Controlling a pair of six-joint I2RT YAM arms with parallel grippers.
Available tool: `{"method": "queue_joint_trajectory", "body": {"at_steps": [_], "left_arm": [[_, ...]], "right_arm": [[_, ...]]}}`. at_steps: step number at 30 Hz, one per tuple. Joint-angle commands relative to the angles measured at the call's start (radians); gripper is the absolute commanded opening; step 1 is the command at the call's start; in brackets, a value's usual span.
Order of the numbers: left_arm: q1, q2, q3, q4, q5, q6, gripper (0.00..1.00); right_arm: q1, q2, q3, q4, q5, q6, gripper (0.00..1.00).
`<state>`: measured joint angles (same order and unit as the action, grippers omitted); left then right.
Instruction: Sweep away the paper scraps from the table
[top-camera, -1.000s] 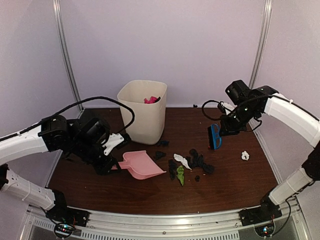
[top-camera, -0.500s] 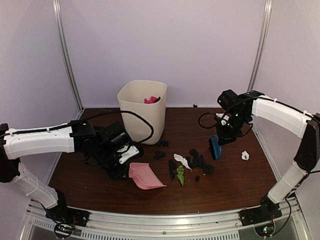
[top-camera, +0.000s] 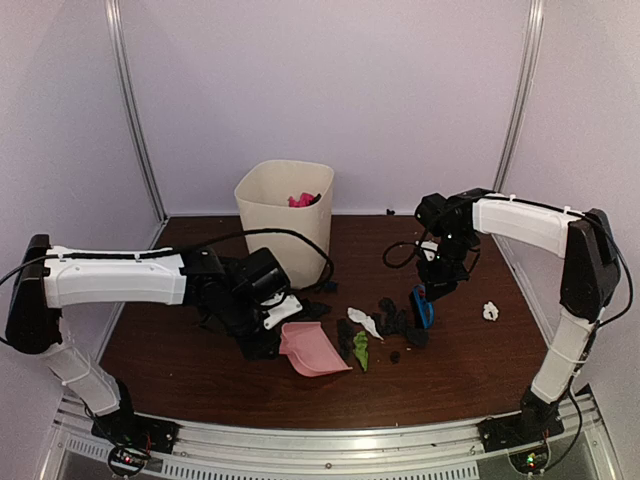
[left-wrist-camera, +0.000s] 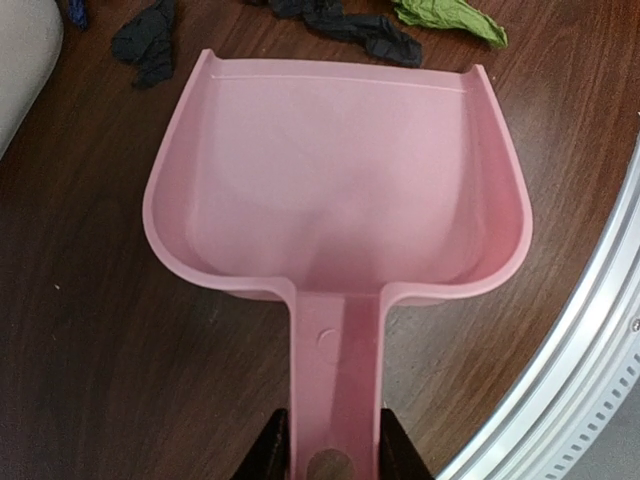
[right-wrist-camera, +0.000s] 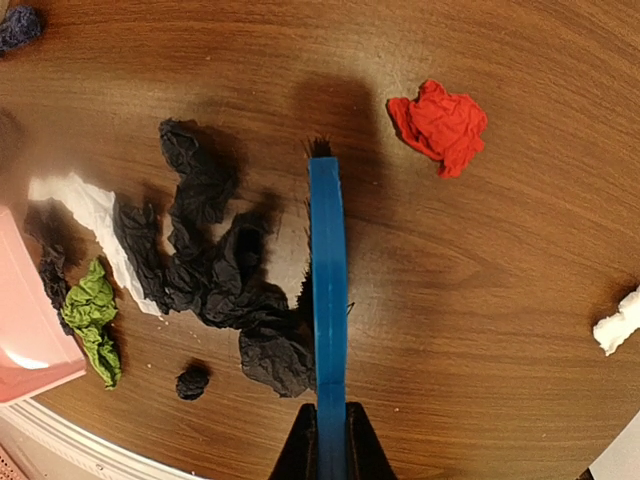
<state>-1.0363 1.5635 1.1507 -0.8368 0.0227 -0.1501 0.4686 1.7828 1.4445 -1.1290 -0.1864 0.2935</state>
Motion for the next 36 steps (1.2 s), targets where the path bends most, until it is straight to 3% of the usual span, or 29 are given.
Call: {"method": "queue_joint_trajectory", "body": {"at_steps": [1, 14, 36], "left_arm": [[-0.007, 0.047, 0.041, 0.038, -0.008, 0.034, 0.00], [-0.003, 0.144, 0.070, 0.066, -0.008, 0.057, 0.00], [0.020, 0.207, 0.102, 0.118, 0.005, 0.101, 0.00]], "right_arm": [[0.001, 0.050, 0.057, -0.008, 0.012, -0.033, 0.00], [0.093, 0.165, 0.100, -0.017, -0.057, -0.053, 0.00], [0.222, 0.165, 0.102, 0.064, -0.243, -0.068, 0.00]]}}
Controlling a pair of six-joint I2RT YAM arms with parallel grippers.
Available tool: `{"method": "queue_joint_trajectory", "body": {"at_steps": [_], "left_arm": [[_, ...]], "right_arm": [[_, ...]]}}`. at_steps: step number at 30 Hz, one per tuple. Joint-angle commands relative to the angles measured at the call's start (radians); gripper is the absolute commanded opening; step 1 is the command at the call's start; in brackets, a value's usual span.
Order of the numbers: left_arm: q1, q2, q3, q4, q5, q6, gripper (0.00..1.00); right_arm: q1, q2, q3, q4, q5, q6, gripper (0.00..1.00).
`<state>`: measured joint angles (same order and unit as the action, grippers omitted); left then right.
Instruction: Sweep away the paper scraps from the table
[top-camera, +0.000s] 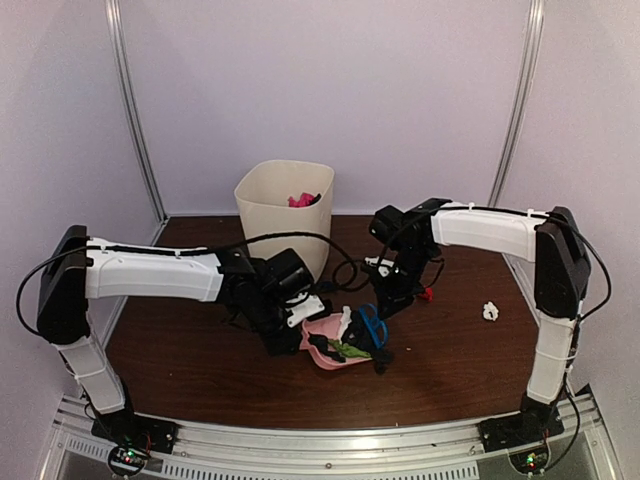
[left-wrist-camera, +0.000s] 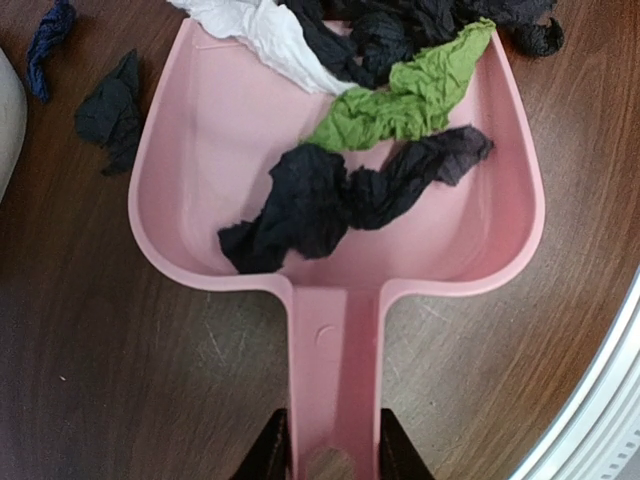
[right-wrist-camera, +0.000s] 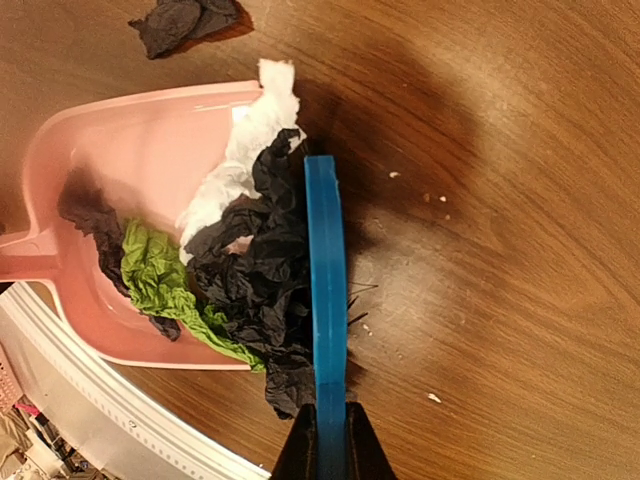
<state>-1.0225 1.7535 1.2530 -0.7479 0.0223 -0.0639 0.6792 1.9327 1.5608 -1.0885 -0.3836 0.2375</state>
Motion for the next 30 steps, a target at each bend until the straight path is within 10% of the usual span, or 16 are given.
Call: {"method": "queue_joint_trajectory", "body": {"at_steps": [1, 30], "left_arm": [[0.006, 0.013, -0.009, 0.042, 0.008, 0.012, 0.00], [0.006, -0.332, -0.360, 0.522, 0.044, -0.010, 0.00]], "right_arm": [[0.013, 0.011, -0.017, 0.030, -0.050, -0.010, 0.00], [0.014, -0.137, 0.036, -0.015, -0.145, 0.031, 0.00]]}}
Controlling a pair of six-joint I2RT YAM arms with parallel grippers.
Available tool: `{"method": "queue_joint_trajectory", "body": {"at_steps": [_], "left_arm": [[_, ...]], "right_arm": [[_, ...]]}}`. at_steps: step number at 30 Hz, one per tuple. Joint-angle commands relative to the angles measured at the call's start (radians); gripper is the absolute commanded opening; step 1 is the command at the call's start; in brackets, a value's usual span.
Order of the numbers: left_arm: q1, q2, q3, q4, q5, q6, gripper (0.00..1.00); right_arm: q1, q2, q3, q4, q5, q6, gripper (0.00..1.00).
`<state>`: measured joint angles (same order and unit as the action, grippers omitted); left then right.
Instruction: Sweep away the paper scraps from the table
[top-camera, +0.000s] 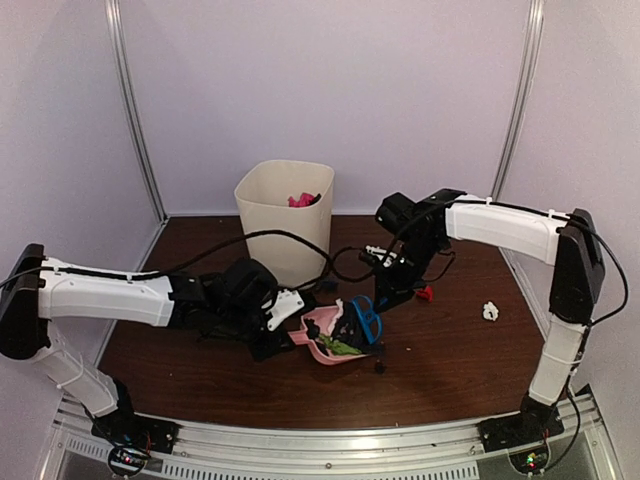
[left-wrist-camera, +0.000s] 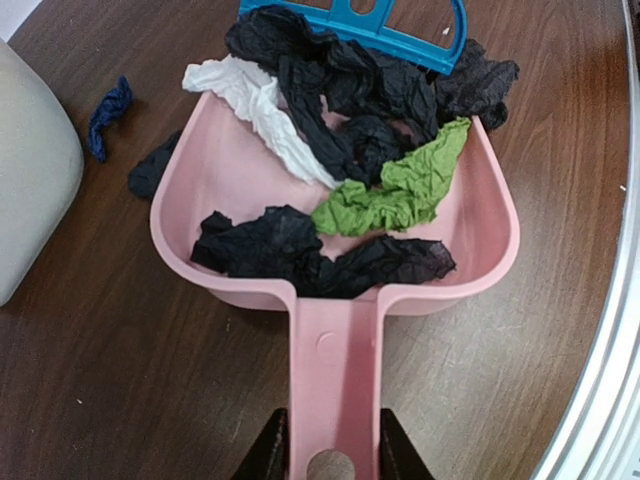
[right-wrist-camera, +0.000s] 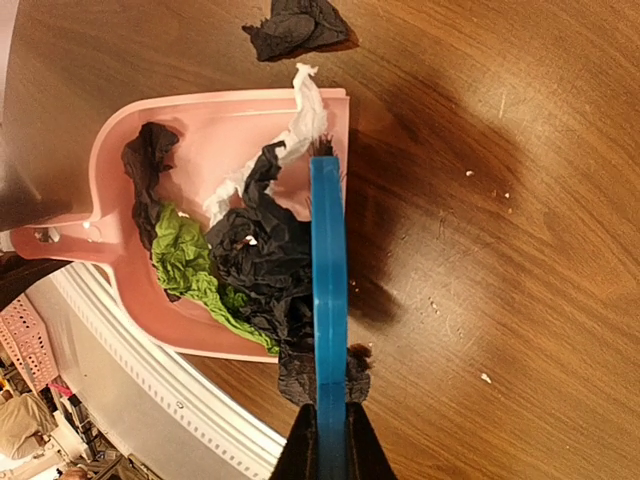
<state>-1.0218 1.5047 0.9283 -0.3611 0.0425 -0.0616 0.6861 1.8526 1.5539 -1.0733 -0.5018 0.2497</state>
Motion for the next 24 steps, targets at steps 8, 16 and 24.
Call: {"method": "queue_joint_trajectory", "body": {"at_steps": [8, 16, 24], "left_arm": [[0.006, -0.208, -0.117, 0.203, 0.015, -0.038, 0.00], [0.005, -0.269, -0.132, 0.197, -0.014, -0.052, 0.00], [0.006, -0.318, -0.135, 0.175, -0.044, -0.058, 0.00]], "right_arm": [[0.007, -0.135, 0.092, -0.079, -0.041, 0.049, 0.00], [0.005, -0.222, 0.132, -0.084, -0.025, 0.118, 0.00], [0.004, -0.306, 0.161, -0.092, 0.030, 0.179, 0.00]]}}
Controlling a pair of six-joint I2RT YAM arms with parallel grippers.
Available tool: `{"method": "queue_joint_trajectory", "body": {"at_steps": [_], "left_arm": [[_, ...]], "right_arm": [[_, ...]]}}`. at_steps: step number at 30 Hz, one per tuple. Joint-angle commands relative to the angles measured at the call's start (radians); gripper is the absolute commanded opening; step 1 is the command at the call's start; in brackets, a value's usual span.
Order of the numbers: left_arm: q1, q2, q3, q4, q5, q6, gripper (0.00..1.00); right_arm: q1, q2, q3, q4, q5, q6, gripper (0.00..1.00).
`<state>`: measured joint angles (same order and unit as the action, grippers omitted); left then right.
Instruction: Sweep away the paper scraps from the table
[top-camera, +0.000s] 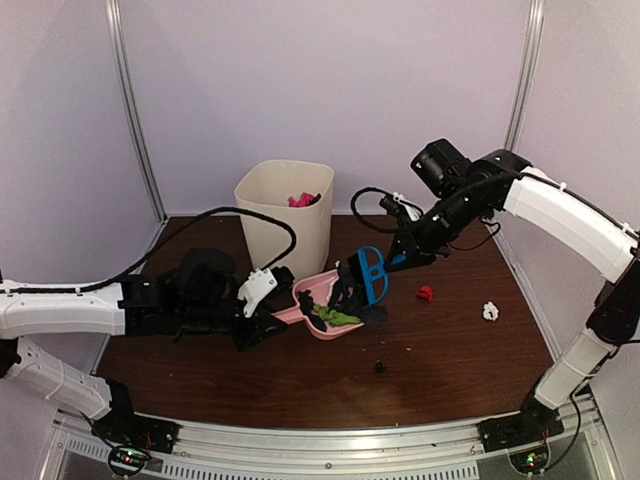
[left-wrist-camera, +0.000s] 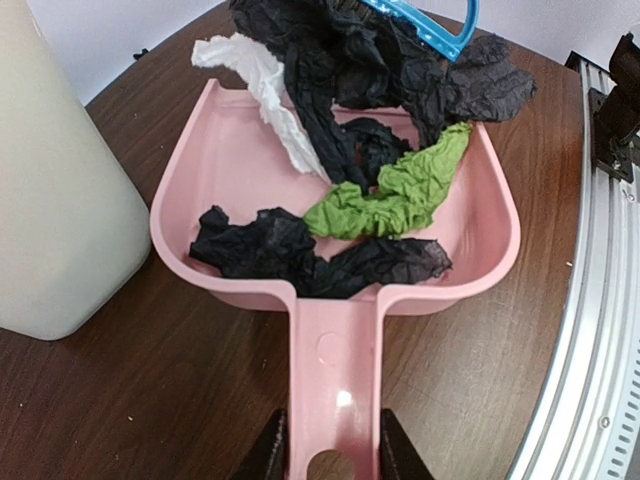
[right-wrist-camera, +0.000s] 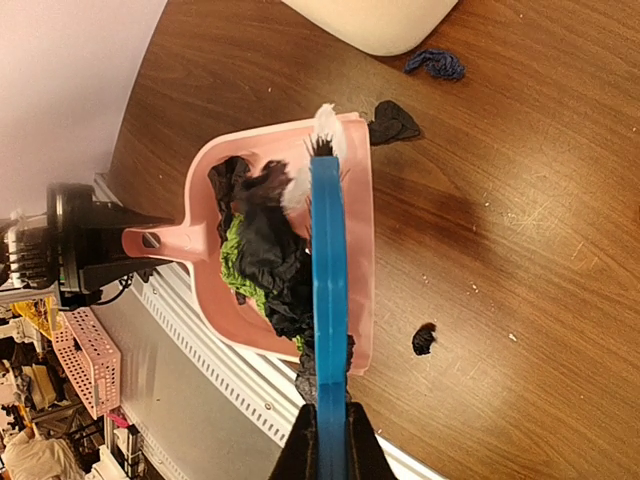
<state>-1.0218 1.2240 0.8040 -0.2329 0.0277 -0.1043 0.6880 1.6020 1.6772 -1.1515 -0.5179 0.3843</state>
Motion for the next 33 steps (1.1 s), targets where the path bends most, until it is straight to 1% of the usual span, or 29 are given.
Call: {"method": "queue_joint_trajectory", "body": {"at_steps": [1, 7, 13, 21, 26, 33], "left_arm": [[0.006, -0.044, -0.012, 0.044, -0.046, -0.018, 0.00], [0.005, -0.078, -0.013, 0.024, -0.066, -0.023, 0.00], [0.005, -0.087, -0.004, 0.009, -0.085, -0.031, 0.00], [0.006, -0.097, 0.031, -0.033, -0.094, -0.051, 0.00], [0.006, -0.100, 0.070, -0.077, -0.099, -0.057, 0.00], [0.005, -0.100, 0.139, -0.146, -0.102, -0.080, 0.00]], "right_arm": [[0.000, -0.070, 0.042, -0.020, 0.059, 0.050, 0.00], [-0.017, -0.166, 0.025, -0.032, 0.116, 0.100, 0.00], [-0.045, -0.261, -0.024, -0.004, 0.169, 0.144, 0.00], [-0.090, -0.316, -0.073, 0.012, 0.309, 0.187, 0.00], [-0.107, -0.342, -0.164, 0.026, 0.379, 0.229, 0.00], [-0.141, -0.392, -0.298, 0.081, 0.392, 0.264, 0.00]]}}
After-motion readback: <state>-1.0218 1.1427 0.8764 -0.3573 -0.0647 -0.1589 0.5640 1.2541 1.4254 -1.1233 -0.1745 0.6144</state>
